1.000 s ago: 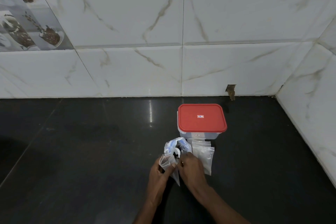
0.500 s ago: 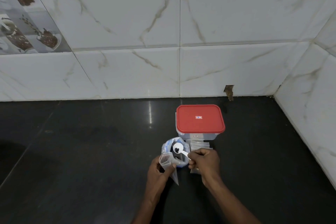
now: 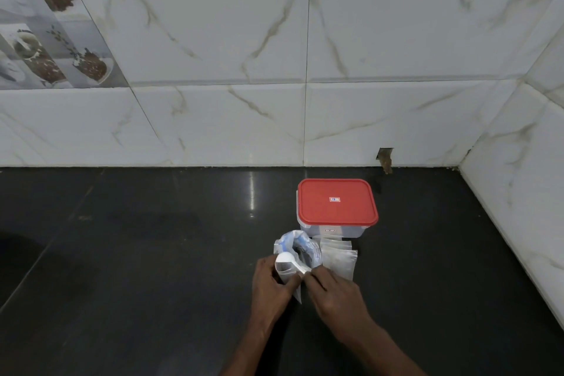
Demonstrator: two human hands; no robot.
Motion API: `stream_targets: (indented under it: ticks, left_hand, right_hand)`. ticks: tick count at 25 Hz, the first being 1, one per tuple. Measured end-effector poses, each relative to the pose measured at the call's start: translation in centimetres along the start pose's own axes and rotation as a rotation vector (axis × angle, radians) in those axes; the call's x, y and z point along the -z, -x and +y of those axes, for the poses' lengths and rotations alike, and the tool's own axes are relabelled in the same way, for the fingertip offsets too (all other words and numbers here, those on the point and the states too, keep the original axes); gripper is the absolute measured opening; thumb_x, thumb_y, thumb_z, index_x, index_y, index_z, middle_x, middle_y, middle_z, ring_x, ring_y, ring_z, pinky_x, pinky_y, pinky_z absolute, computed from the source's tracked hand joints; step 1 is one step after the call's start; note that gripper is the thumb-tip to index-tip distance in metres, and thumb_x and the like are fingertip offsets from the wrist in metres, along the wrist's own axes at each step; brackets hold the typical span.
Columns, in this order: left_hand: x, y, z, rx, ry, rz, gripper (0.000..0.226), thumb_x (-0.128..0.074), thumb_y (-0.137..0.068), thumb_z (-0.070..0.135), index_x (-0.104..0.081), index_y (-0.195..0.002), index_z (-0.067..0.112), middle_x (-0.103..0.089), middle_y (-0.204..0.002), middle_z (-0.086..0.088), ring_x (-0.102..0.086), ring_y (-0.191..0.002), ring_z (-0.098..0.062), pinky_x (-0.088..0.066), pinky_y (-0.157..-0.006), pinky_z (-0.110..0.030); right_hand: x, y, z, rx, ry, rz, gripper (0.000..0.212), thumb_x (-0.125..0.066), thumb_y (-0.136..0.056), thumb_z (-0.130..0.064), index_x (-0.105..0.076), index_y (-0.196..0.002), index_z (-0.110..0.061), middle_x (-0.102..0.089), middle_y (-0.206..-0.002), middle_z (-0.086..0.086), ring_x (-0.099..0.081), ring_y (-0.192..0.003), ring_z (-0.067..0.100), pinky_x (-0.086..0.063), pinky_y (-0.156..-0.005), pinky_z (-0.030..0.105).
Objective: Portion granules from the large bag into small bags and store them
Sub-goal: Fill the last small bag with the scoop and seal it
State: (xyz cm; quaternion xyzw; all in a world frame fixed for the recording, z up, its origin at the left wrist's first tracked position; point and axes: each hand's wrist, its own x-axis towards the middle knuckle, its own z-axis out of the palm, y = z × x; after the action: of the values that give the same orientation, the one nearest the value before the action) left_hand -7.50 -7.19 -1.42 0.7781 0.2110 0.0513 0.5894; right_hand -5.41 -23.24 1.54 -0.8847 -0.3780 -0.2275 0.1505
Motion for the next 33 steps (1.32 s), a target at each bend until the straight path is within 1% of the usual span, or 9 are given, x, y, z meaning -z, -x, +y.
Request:
stream_targets:
  ticks: [3, 5, 8, 10, 13, 18, 20, 23, 33]
  left_hand:
    - [0.0, -0.2, -0.2, 0.005, 0.013, 0.002, 0.046, -0.086, -0.064, 0.034, -0.061, -0.103, 0.038, -0.062, -0.110, 0.006, -0.066, -0.100, -0.008, -0.054, -0.083, -0.022]
    - [0.1, 0.0, -0.1, -0.014, -0.007, 0.008, 0.054, -0.083, -0.058, 0.051, -0.063, -0.105, 0.034, -0.063, -0.109, 0.008, -0.064, -0.101, -0.004, -0.049, -0.081, -0.014]
    - [0.3, 0.0, -0.8, 0.011, 0.018, 0.025, 0.049, -0.077, -0.059, 0.058, -0.067, -0.101, 0.036, -0.070, -0.104, 0.011, -0.068, -0.098, -0.004, -0.054, -0.083, -0.023]
    - [0.5, 0.0, -1.6, 0.044, 0.073, 0.013, 0.046, -0.080, -0.062, 0.054, -0.068, -0.102, 0.037, -0.072, -0.106, 0.009, -0.071, -0.098, -0.005, -0.058, -0.088, -0.034]
    - [1.0, 0.0, -2.3, 0.082, 0.135, 0.011, 0.050, -0.082, -0.064, 0.048, -0.066, -0.108, 0.032, -0.069, -0.114, -0.001, -0.071, -0.102, -0.010, -0.058, -0.092, -0.038]
    - [1.4, -0.2, -2.7, 0.101, 0.197, 0.006, 0.053, -0.081, -0.068, 0.049, -0.069, -0.113, 0.026, -0.073, -0.113, -0.001, -0.073, -0.103, -0.014, -0.057, -0.096, -0.047]
    - [1.5, -0.4, -3.0, 0.114, 0.231, 0.003, 0.051, -0.080, -0.070, 0.047, -0.070, -0.114, 0.023, -0.075, -0.112, -0.003, -0.073, -0.104, -0.018, -0.055, -0.097, -0.052]
    - [1.7, -0.6, -3.4, 0.108, 0.260, -0.030, 0.046, -0.079, -0.076, 0.037, -0.070, -0.118, 0.019, -0.076, -0.113, -0.007, -0.073, -0.107, -0.026, -0.053, -0.100, -0.056]
    - [2.2, -1.0, -3.6, 0.083, 0.291, -0.090, 0.051, -0.078, -0.080, 0.031, -0.066, -0.127, 0.016, -0.074, -0.119, -0.011, -0.070, -0.113, -0.032, -0.049, -0.104, -0.060]
  right_hand:
    - [0.3, 0.1, -0.2, -0.009, 0.008, 0.107, 0.014, -0.056, -0.086, -0.011, -0.070, -0.089, -0.012, -0.065, -0.081, 0.001, -0.061, -0.065, 0.015, -0.047, -0.047, 0.027]
    - [0.2, -0.3, 0.0, -0.168, -0.046, 0.119, 0.016, -0.056, -0.087, -0.015, -0.071, -0.081, -0.013, -0.064, -0.078, -0.001, -0.060, -0.061, 0.013, -0.046, -0.044, 0.026]
    - [-0.6, -1.6, 0.9, -0.519, -0.116, 0.068, 0.014, -0.070, -0.072, -0.009, -0.061, -0.064, -0.015, -0.056, -0.066, -0.002, -0.054, -0.046, 0.017, -0.036, -0.038, 0.023]
    - [-1.5, -2.3, 1.0, -0.567, -0.103, -0.064, 0.031, -0.084, -0.055, -0.004, -0.055, -0.056, -0.015, -0.053, -0.057, -0.001, -0.051, -0.039, 0.018, -0.027, -0.038, 0.021]
    - [-2.6, -3.0, 0.5, -0.477, -0.025, -0.187, 0.036, -0.090, -0.042, -0.007, -0.058, -0.056, -0.015, -0.053, -0.056, -0.001, -0.049, -0.035, 0.016, -0.024, -0.034, 0.021]
    - [-4.0, -2.4, 0.4, -0.175, 0.042, -0.329, 0.052, -0.092, -0.037, -0.013, -0.070, -0.084, -0.018, -0.063, -0.073, 0.001, -0.059, -0.048, 0.014, -0.038, -0.033, 0.025]
    - [-4.3, -2.5, 0.7, -0.150, 0.019, -0.319, 0.054, -0.091, -0.038, -0.013, -0.066, -0.086, -0.018, -0.063, -0.075, 0.001, -0.058, -0.047, 0.013, -0.037, -0.032, 0.026]
    - [-4.4, -2.8, 1.4, -0.165, -0.015, -0.296, 0.042, -0.091, -0.041, -0.011, -0.065, -0.072, -0.019, -0.061, -0.073, -0.001, -0.055, -0.046, 0.011, -0.036, -0.034, 0.023]
    - [-5.7, -2.5, 1.7, -0.026, -0.010, -0.371, 0.040, -0.085, -0.055, -0.013, -0.067, -0.091, -0.018, -0.067, -0.094, 0.004, -0.063, -0.060, 0.013, -0.045, -0.040, 0.026]
